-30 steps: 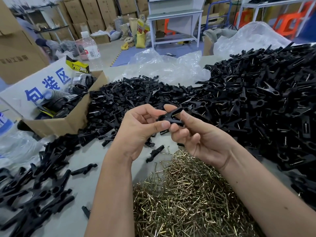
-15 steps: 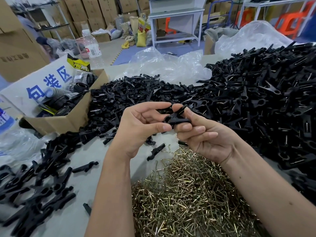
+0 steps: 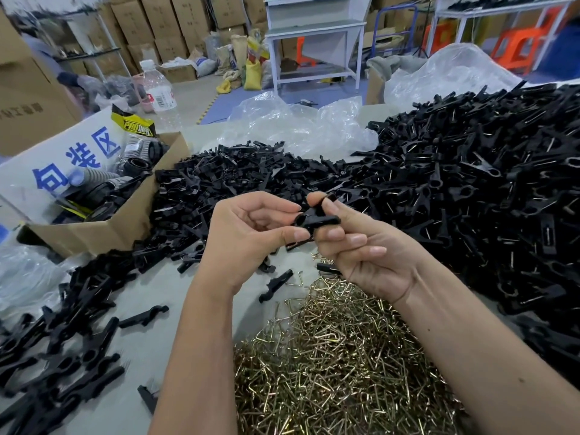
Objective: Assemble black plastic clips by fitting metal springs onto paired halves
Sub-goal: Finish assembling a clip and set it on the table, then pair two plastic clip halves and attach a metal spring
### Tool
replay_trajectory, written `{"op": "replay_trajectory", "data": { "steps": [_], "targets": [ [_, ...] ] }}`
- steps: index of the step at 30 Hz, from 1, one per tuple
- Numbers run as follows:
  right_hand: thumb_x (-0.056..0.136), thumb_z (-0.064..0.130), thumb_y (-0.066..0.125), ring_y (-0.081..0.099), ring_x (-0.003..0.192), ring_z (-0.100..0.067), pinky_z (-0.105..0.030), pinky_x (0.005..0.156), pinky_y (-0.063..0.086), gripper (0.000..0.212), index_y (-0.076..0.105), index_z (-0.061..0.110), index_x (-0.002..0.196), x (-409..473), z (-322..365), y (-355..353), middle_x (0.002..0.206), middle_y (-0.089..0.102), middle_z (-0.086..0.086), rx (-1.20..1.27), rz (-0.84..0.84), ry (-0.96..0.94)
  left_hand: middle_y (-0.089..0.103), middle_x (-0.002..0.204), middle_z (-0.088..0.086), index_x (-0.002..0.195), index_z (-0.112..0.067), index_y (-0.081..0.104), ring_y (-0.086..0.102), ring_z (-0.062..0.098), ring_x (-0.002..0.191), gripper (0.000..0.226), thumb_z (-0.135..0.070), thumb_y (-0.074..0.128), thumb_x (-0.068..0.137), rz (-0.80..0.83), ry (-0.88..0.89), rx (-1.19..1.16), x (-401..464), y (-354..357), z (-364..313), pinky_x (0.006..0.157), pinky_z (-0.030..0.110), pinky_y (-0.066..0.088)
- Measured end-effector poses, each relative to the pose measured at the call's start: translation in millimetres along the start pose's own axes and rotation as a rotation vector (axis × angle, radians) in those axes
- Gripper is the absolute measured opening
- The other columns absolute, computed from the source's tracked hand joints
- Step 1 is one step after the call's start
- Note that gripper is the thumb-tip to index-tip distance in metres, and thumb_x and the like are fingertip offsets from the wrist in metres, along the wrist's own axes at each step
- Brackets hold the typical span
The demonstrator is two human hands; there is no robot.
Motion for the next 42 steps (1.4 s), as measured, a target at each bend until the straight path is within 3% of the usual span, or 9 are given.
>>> {"op": "replay_trajectory", "data": {
  "steps": [7, 9, 12, 15, 20, 26, 32, 37, 42],
  "targets": [
    [0.101, 0.021, 0.066, 0.061, 0.060, -0.009, -0.021, 0.055, 0.053, 0.046, 0.056, 0.029, 0.145, -22, 55, -13, 0.077, 0.071, -0.006, -0.627, -0.760, -0.689, 0.071, 0.071, -0.012, 0.078, -0.032, 0.078, 0.066, 0.006, 0.071, 0.024, -0.014, 0.094, 0.073, -0.023, -0.288, 0.735, -4, -37, 16, 0.064, 0.020, 0.049],
    [0.102, 0.020, 0.065, 0.060, 0.056, -0.007, -0.023, 0.053, 0.053, 0.034, 0.061, 0.023, 0.135, -28, 57, -12, 0.077, 0.072, -0.003, -0.874, -0.879, -0.739, 0.069, 0.067, -0.019, 0.076, -0.033, 0.078, 0.064, 0.001, 0.065, 0.028, -0.011, 0.095, 0.072, 0.029, -0.417, 0.806, -6, -40, 23, 0.058, 0.015, 0.043],
    [0.095, 0.016, 0.072, 0.058, 0.053, -0.001, -0.018, 0.051, 0.049, 0.012, 0.073, 0.026, 0.102, -10, 31, 12, 0.076, 0.071, 0.004, -1.526, -0.607, -0.596, 0.069, 0.078, -0.015, 0.075, -0.033, 0.078, 0.061, 0.005, 0.064, 0.034, -0.004, 0.094, 0.069, 0.082, -0.470, 0.817, -8, -37, 28, 0.058, 0.016, 0.043],
    [0.091, 0.031, 0.077, 0.060, 0.083, 0.001, -0.025, 0.075, 0.052, 0.013, 0.077, 0.034, 0.104, 10, -16, 22, 0.093, 0.069, 0.016, -2.036, -0.232, -0.334, 0.067, 0.080, -0.008, 0.073, -0.032, 0.076, 0.057, 0.011, 0.064, 0.034, -0.004, 0.095, 0.067, 0.058, -0.445, 0.805, -7, -33, 30, 0.060, 0.019, 0.044],
    [0.086, 0.030, 0.082, 0.044, 0.095, -0.003, -0.034, 0.086, 0.046, 0.016, 0.067, 0.035, 0.086, 14, -25, 15, 0.094, 0.054, 0.020, -2.183, -0.137, -0.274, 0.059, 0.062, -0.010, 0.071, -0.025, 0.076, 0.047, 0.002, 0.049, 0.029, 0.000, 0.092, 0.070, 0.028, -0.437, 0.692, -9, -33, 36, 0.047, 0.011, 0.039],
    [0.094, 0.016, 0.074, 0.063, 0.071, -0.006, -0.024, 0.064, 0.054, 0.021, 0.069, 0.033, 0.106, 7, -6, 11, 0.079, 0.067, 0.013, -1.773, -0.316, -0.382, 0.070, 0.064, -0.006, 0.076, -0.023, 0.078, 0.062, -0.002, 0.054, 0.019, -0.007, 0.083, 0.084, -0.055, -0.273, 0.635, -5, -33, 27, 0.055, 0.010, 0.045],
    [0.099, 0.000, 0.061, 0.054, 0.056, -0.010, -0.015, 0.042, 0.040, 0.025, 0.074, 0.009, 0.118, 6, 11, -6, 0.076, 0.067, -0.006, -0.515, -0.393, -0.352, 0.073, 0.077, -0.003, 0.100, -0.024, 0.076, 0.069, 0.009, 0.069, 0.021, -0.005, 0.067, 0.098, -0.157, -0.213, 0.147, 0, -24, 23, 0.064, 0.023, 0.056],
    [0.084, 0.005, 0.065, 0.054, 0.055, -0.006, -0.010, 0.043, 0.044, 0.035, 0.081, 0.016, 0.113, 5, 9, -3, 0.077, 0.065, -0.009, -0.247, -0.328, -0.309, 0.073, 0.087, 0.003, 0.098, -0.021, 0.077, 0.071, 0.016, 0.081, 0.021, -0.006, 0.063, 0.100, -0.018, -0.258, -0.169, 1, 1, 20, 0.069, 0.024, 0.059],
    [0.106, 0.000, 0.047, 0.061, 0.058, -0.008, -0.011, 0.047, 0.050, 0.038, 0.081, 0.013, 0.112, 0, 11, -9, 0.086, 0.061, -0.011, -0.245, -0.418, -0.303, 0.069, 0.081, -0.002, 0.105, -0.013, 0.072, 0.069, 0.014, 0.080, 0.015, -0.006, 0.059, 0.102, 0.009, -0.352, -0.276, 0, 6, 25, 0.069, 0.023, 0.058]
  ]
}}
Point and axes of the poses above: each hand's wrist, its own x-axis towards the middle knuckle, its own y-axis out of the palm, z = x × y, the point moved 5 cm from there along x, towards the middle knuckle
